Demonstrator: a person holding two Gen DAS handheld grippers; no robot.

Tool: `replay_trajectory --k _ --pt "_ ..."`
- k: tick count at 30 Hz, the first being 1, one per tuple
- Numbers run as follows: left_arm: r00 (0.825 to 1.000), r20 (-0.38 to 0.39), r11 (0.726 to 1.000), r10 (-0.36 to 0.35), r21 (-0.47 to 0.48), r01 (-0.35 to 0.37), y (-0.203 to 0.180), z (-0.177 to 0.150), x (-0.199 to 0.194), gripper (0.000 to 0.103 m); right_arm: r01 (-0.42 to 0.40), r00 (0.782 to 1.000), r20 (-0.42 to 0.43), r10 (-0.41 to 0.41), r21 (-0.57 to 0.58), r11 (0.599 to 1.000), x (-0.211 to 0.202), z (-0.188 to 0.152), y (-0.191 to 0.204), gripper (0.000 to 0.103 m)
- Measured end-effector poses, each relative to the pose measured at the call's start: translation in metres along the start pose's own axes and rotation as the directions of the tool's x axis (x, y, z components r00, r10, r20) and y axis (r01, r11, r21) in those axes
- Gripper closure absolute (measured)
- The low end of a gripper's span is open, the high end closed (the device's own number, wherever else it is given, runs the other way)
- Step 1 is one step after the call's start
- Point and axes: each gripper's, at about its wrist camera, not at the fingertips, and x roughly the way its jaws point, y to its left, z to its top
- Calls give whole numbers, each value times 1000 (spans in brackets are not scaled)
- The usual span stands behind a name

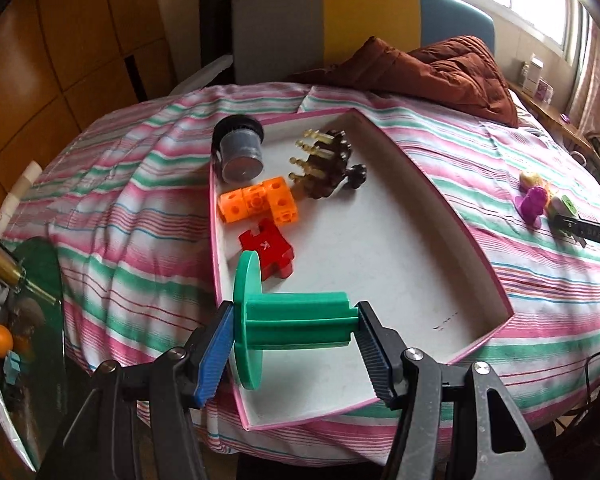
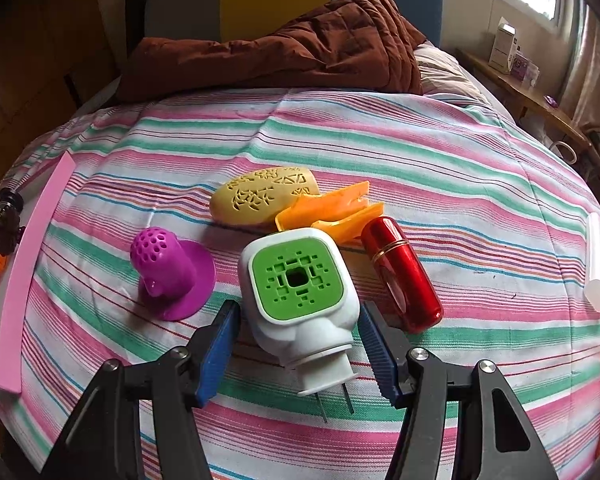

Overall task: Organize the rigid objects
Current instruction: 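Carry the green spool over the tray with the left gripper, then lower the spool onto the tray and open the left gripper while the right gripper closes on the white device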

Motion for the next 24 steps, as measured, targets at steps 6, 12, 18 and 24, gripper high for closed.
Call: replay_trajectory --k 6,12,18,24 --pt "1000 -12 1000 -3 -3 3 3 -1 9 42 1 1000 -1 -1 -11 1000 0 0 2 41" --pt "1000 -19 1000 -17 8 17 3 -3 12 42 -4 1000 -1 4 -11 1000 -1 1 2 41" --pt "999 7 999 -44 6 44 6 -4 3 29 -2 1000 -13 1 -14 1000 1 1 4 41" --pt "1000 -8 1000 -5 18 5 5 -3 7 28 -7 1000 -16 7 -5 1000 0 2 3 41"
